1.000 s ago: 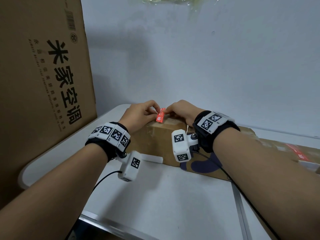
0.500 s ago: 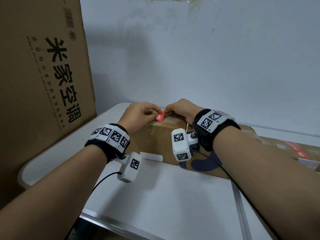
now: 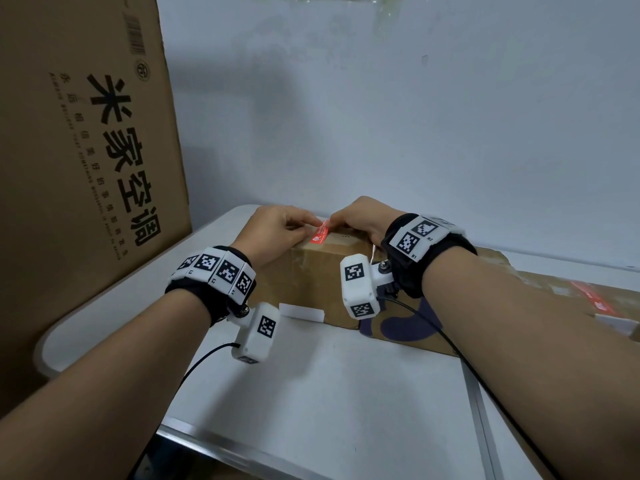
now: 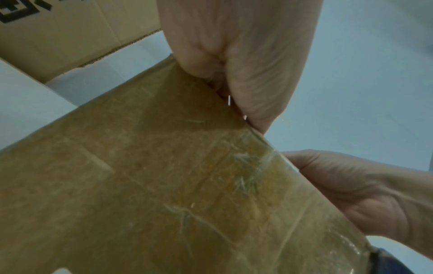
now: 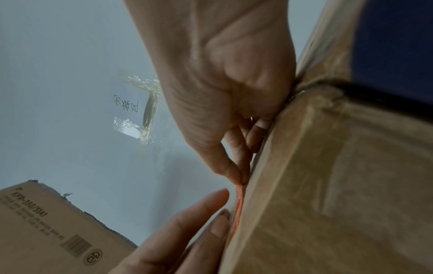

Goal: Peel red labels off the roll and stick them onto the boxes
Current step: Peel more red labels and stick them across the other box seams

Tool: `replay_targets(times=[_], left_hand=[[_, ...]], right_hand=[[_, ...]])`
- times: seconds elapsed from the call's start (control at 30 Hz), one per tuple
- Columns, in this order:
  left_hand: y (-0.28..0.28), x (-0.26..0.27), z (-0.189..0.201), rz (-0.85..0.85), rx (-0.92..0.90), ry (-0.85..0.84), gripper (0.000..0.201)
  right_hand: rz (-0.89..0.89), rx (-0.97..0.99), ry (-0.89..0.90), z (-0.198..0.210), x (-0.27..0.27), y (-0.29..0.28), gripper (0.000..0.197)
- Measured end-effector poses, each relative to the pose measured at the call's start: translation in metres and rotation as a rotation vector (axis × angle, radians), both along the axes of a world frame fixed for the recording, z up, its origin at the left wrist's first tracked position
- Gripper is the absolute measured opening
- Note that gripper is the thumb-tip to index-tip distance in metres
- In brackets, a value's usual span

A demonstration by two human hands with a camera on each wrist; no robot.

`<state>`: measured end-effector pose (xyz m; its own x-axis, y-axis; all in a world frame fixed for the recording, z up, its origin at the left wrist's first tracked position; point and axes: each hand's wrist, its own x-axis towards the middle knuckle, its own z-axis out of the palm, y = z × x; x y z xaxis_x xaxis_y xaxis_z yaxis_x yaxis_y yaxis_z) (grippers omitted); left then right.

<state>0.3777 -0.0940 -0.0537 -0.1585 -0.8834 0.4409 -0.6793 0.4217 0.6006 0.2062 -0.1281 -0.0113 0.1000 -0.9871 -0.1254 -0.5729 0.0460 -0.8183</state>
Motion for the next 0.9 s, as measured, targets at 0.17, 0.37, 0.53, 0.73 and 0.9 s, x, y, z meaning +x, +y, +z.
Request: replay_targets(times=[0.17,0.37,0.53,0.73,0.9], left_hand=[[0.001,0.0,0.001,0.005,0.016,-0.029,0.022],[-0.001,-0.002,-0.002,0.015,0.018,-0.065,0.024],[-0.001,-0.002,-0.002,0.028,0.027,-0.083,0.025],[0.001,-0.003,-0.001,0.034,0.041,-0.086,0.026],[0.003,-0.003,0.001,0.03,0.05,-0.074,0.025]], right_hand=[[0.014,-0.021,0.068,-0.002,0.001,-0.005,0.045],[0.054,-0.044,0.149,-0.003,0.002,-0.01,0.047],[0.053,-0.069,0.187,-0.007,0.005,-0.014,0.029],[0.068,-0.091,0.228,-0.01,0.004,-0.016,0.028],[0.06,-0.106,0.261,-0.013,0.001,-0.02,0.045]])
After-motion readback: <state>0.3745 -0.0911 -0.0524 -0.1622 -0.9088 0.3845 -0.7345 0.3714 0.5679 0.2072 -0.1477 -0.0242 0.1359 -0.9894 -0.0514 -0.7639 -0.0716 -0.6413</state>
